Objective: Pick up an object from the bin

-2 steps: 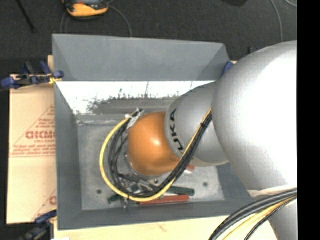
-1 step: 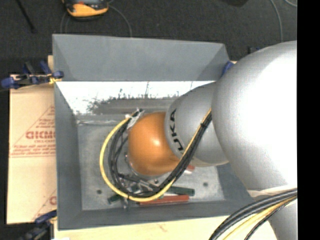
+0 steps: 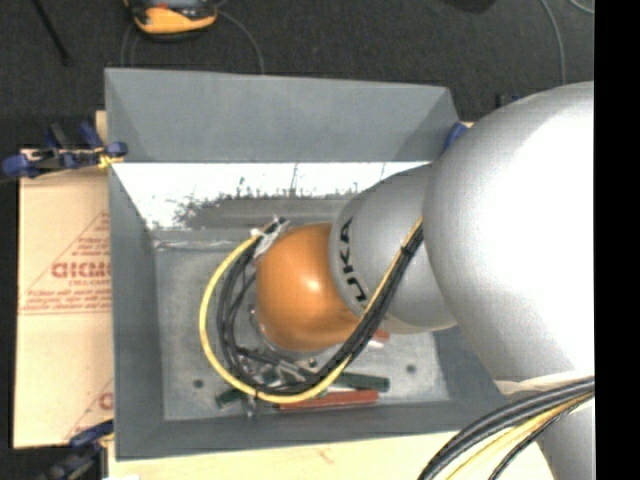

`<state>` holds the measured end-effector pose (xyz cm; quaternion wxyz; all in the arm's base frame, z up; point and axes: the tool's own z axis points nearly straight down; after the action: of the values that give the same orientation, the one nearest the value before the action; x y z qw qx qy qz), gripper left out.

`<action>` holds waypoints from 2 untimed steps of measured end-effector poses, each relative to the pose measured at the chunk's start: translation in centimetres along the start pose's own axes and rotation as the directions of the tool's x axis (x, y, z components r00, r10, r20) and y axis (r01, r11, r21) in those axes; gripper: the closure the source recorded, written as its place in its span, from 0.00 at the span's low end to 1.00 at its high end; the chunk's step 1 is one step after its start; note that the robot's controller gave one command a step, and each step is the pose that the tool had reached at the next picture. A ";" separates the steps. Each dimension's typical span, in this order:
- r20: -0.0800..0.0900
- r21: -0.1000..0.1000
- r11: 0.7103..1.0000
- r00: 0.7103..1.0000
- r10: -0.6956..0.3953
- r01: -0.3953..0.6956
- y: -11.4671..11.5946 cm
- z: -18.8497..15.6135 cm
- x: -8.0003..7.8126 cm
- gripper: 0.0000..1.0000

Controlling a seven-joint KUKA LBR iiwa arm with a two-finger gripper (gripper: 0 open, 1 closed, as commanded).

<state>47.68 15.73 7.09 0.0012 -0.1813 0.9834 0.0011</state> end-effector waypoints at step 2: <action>0.000 0.000 1.000 1.000 0.002 -0.002 0.0 0.0 0.0 1.00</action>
Offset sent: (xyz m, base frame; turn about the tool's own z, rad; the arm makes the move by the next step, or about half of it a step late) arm 0.0000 0.0000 0.0000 0.0000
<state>47.68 15.73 7.09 0.0012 -0.1803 0.9836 0.0010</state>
